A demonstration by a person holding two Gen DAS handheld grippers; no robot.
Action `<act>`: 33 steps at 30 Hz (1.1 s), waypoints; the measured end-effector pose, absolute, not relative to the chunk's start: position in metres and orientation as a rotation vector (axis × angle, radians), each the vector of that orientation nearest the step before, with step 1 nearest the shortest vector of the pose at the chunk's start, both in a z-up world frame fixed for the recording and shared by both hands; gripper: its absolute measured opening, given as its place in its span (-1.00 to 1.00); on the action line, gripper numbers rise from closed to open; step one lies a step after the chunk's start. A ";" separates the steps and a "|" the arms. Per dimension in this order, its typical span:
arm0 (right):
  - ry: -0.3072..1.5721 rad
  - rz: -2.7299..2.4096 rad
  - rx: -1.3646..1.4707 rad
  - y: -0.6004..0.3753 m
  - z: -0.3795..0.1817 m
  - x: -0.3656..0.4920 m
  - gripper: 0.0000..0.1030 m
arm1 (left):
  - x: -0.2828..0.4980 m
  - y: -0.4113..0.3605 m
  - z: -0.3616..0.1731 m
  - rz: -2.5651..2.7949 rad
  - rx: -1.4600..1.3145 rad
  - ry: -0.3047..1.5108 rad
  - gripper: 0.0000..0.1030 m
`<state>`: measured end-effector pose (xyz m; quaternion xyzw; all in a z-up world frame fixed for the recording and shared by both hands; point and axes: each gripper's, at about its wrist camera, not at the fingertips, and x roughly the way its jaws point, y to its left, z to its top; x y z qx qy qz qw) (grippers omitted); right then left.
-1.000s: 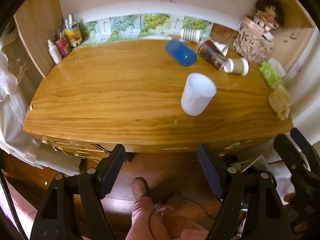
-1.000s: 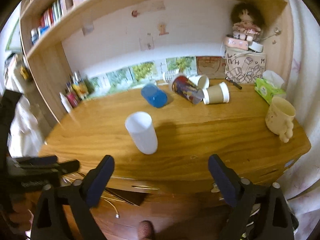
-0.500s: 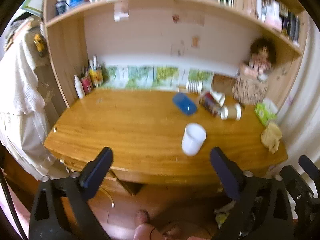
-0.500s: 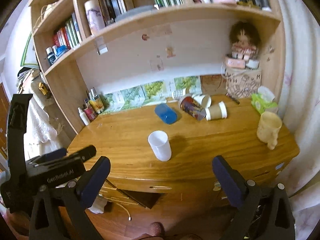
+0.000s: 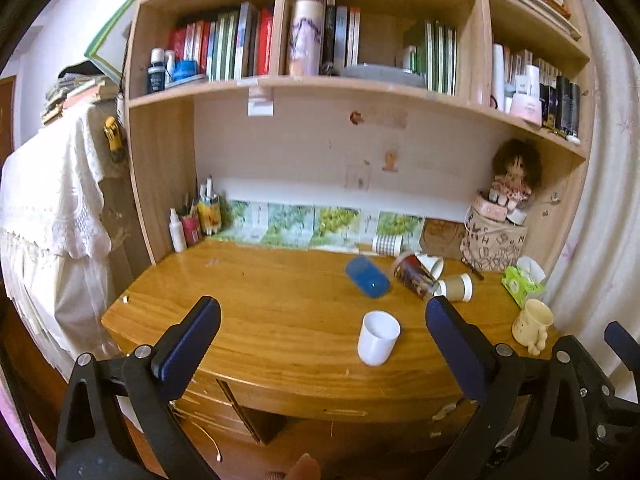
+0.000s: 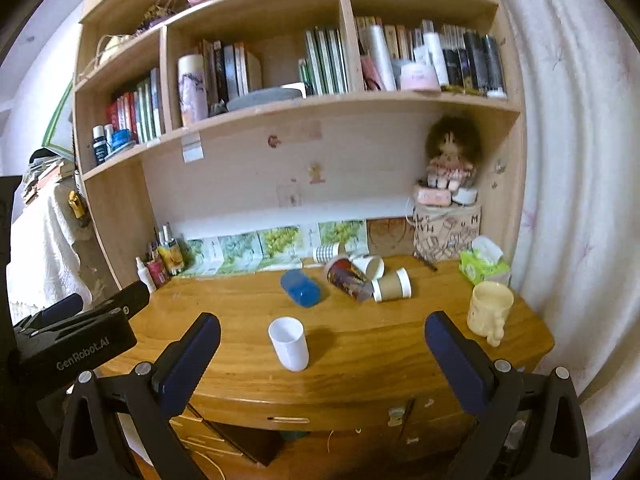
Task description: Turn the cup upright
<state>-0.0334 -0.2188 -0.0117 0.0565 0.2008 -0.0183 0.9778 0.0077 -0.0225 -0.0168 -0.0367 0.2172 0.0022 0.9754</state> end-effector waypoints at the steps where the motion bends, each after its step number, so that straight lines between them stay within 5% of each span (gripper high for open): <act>1: 0.396 -0.031 0.112 -0.219 -0.011 -0.035 0.99 | 0.005 -0.024 -0.016 0.011 -0.065 0.423 0.99; 13: 0.321 -0.017 0.118 -0.221 -0.005 -0.045 0.99 | -0.015 -0.036 -0.007 0.029 0.009 0.306 0.99; 33: 0.350 -0.036 0.139 -0.229 -0.009 -0.045 0.99 | -0.010 -0.051 -0.013 -0.023 0.038 0.354 0.99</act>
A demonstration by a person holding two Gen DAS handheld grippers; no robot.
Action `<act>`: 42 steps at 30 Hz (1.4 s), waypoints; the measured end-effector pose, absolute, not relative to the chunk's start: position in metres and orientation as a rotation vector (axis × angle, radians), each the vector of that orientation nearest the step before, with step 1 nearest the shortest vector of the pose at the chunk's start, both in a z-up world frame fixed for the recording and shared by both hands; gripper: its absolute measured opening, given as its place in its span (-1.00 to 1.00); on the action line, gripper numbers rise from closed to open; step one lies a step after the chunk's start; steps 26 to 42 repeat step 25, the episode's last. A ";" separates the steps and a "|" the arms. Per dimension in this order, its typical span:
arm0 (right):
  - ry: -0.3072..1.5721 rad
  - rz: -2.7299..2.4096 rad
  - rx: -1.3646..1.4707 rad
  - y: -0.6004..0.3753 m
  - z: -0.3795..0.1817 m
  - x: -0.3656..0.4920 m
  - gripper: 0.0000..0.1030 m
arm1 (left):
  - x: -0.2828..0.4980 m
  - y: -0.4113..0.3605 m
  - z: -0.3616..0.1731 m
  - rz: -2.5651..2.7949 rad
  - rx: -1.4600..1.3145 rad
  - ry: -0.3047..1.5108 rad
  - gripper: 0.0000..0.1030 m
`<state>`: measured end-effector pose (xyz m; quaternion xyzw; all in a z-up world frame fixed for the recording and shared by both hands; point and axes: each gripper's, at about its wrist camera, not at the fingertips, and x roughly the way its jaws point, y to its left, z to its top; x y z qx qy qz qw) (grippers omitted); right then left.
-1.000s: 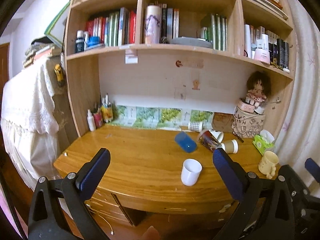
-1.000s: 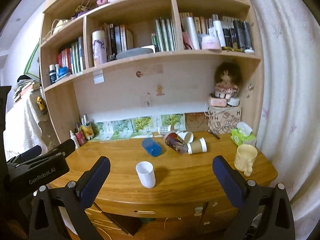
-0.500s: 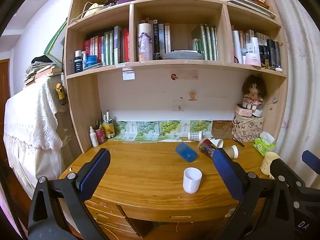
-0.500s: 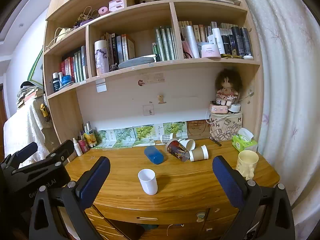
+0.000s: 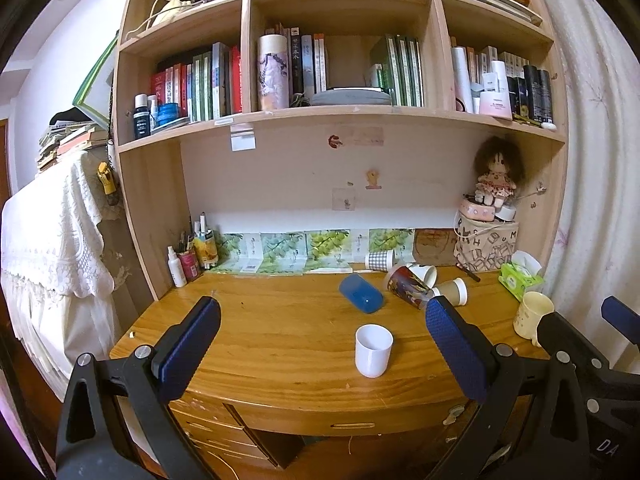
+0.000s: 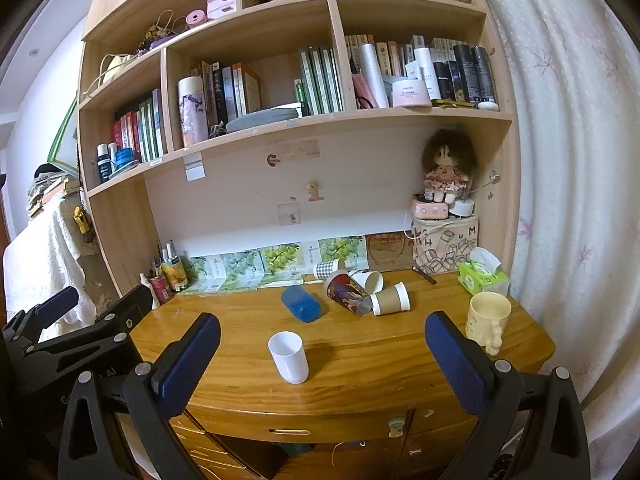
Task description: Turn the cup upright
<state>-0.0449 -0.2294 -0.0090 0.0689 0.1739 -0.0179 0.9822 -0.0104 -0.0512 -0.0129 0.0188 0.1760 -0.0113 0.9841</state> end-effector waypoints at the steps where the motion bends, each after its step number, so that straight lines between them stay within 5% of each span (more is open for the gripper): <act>1: 0.352 -0.037 0.139 -0.230 -0.009 -0.045 0.99 | -0.009 -0.051 -0.013 -0.024 0.039 0.356 0.99; 42: 0.440 -0.041 0.152 -0.235 -0.019 -0.030 0.99 | 0.001 -0.053 -0.020 -0.012 0.022 0.414 0.99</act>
